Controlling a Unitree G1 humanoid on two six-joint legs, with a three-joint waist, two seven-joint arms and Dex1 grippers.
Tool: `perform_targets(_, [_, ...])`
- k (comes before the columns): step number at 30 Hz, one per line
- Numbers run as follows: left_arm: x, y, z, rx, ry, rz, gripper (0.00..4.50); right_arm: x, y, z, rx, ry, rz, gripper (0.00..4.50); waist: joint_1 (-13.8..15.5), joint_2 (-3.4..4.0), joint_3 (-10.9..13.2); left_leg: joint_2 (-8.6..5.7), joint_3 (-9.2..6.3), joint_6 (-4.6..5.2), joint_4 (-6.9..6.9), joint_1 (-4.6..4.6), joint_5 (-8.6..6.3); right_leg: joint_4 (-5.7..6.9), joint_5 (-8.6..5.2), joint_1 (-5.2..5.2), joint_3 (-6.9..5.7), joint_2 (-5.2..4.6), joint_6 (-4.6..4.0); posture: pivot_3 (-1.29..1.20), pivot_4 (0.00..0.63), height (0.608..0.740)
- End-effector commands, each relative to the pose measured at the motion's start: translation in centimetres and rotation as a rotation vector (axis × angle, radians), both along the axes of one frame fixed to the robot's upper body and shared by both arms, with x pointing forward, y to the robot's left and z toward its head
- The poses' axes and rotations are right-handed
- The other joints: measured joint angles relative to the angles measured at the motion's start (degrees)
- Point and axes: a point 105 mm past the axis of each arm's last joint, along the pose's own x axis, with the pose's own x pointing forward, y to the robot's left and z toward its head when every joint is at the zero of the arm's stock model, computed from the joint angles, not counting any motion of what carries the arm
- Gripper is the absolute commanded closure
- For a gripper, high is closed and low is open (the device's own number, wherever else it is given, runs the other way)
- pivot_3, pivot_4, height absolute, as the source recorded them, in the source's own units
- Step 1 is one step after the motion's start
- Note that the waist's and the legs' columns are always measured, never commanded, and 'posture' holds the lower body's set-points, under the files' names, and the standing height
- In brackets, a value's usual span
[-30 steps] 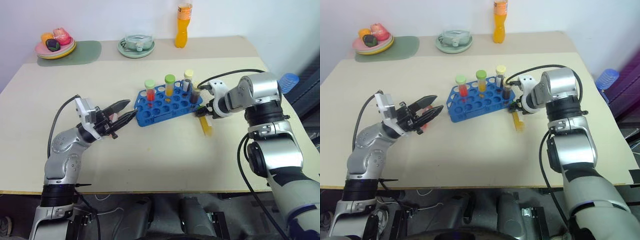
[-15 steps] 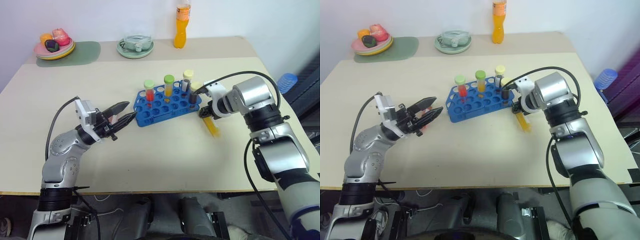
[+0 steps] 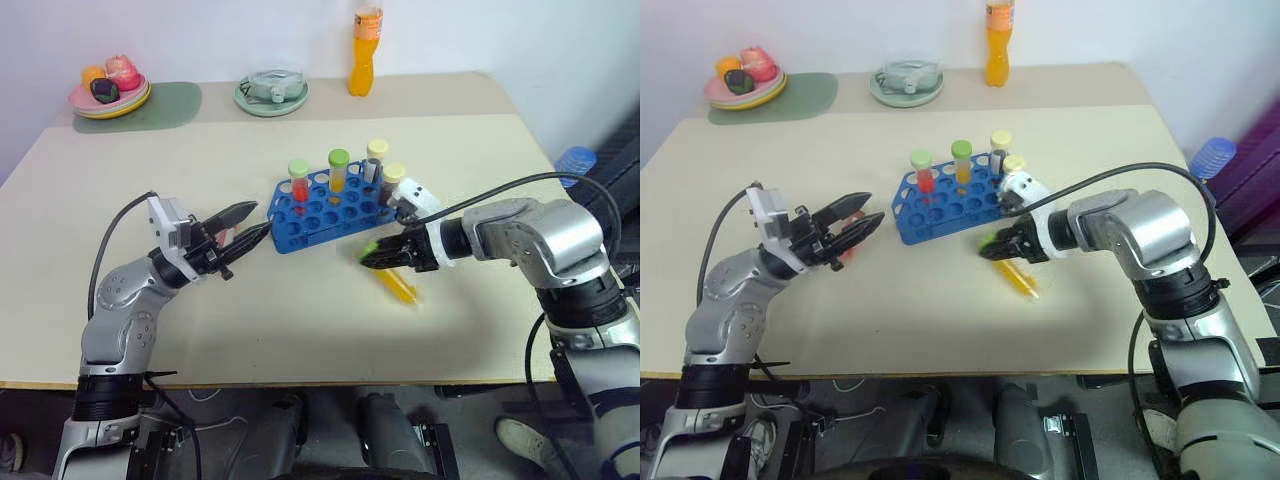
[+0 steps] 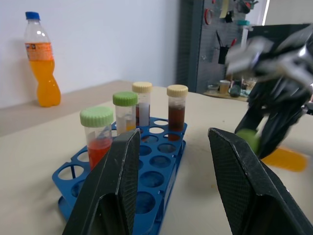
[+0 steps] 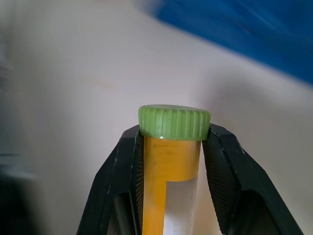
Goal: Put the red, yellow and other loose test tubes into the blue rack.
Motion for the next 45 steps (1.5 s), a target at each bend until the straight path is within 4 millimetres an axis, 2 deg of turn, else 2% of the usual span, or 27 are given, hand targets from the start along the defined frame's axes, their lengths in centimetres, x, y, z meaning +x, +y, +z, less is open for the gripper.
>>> perform_targets(1, [0.4,1.0,0.8,-0.015,-0.044,0.051,2.25,-0.4,1.9,4.2,0.322,-0.194,0.084,3.36,0.3,-0.04,0.0,0.00,-0.01,0.00,0.00,0.01,0.00,-0.01,0.02,0.02,0.00,0.00,0.00,0.00,0.150,0.740])
perform_targets(3, [0.7,1.4,0.7,-0.017,-0.048,0.071,2.25,0.6,2.6,5.5,0.467,-0.307,0.047,3.36,0.2,-0.04,0.0,-0.01,0.00,0.00,0.01,0.01,0.01,-0.02,0.03,0.04,0.01,0.00,0.01,0.00,0.150,0.740])
perform_targets(6, [1.0,2.0,0.6,-0.016,-0.053,0.096,2.25,2.3,3.5,6.3,0.552,-0.471,-0.033,3.36,0.2,-0.04,0.0,-0.01,0.02,-0.05,0.02,0.00,0.04,-0.01,0.04,0.00,0.00,0.00,0.02,0.00,0.150,0.740])
perform_targets(11, [1.5,2.9,0.5,-0.025,-0.076,0.148,2.25,5.3,5.0,5.8,0.551,-0.788,-0.151,3.36,-0.1,-0.04,0.0,-0.02,0.03,-0.28,0.01,0.02,0.17,0.01,0.04,-0.02,-0.03,0.02,0.02,0.00,0.150,0.740])
perform_targets(14, [1.6,3.0,0.6,-0.030,-0.088,0.153,2.25,7.0,4.5,5.5,0.575,-0.885,-0.265,3.36,-0.2,-0.04,0.0,-0.01,0.02,-0.32,-0.02,0.05,0.20,0.06,0.04,-0.03,-0.03,0.06,0.02,0.00,0.150,0.740])
perform_targets(20, [1.6,3.4,1.1,-0.038,-0.111,0.176,2.25,9.3,3.3,4.2,0.566,-0.989,-0.449,3.36,-1.1,-0.04,0.0,-0.01,0.01,-0.41,0.00,0.06,0.25,0.07,0.05,-0.03,-0.03,0.08,0.01,0.00,0.150,0.740])
perform_targets(24, [1.3,3.7,1.3,-0.040,-0.118,0.187,2.25,9.5,3.2,3.9,0.583,-1.013,-0.479,3.36,-1.7,-0.03,0.0,-0.01,0.00,-0.44,-0.02,0.08,0.28,0.12,0.05,-0.03,-0.02,0.11,0.01,0.00,0.150,0.740])
perform_targets(30, [1.0,3.9,1.5,-0.040,-0.118,0.201,2.25,8.6,3.3,3.4,0.607,-1.021,-0.457,3.36,-2.7,-0.03,0.0,0.02,-0.03,-0.53,-0.03,0.10,0.33,0.22,0.06,-0.07,0.01,0.18,-0.02,0.00,0.150,0.740])
perform_targets(40, [1.0,3.6,1.5,-0.041,-0.113,0.207,2.25,7.9,4.3,2.2,0.617,-0.989,-0.462,3.36,-2.7,-0.02,0.0,0.02,-0.03,-0.53,-0.03,0.11,0.33,0.23,0.06,-0.07,0.03,0.22,-0.02,0.00,0.150,0.740])
perform_targets(45, [0.8,3.3,1.4,-0.036,-0.103,0.183,2.25,7.9,4.0,1.7,0.604,-0.978,-0.478,3.36,-2.7,-0.02,0.0,0.02,-0.02,-0.53,-0.02,0.11,0.34,0.23,0.06,-0.07,0.03,0.25,-0.02,0.00,0.150,0.740])
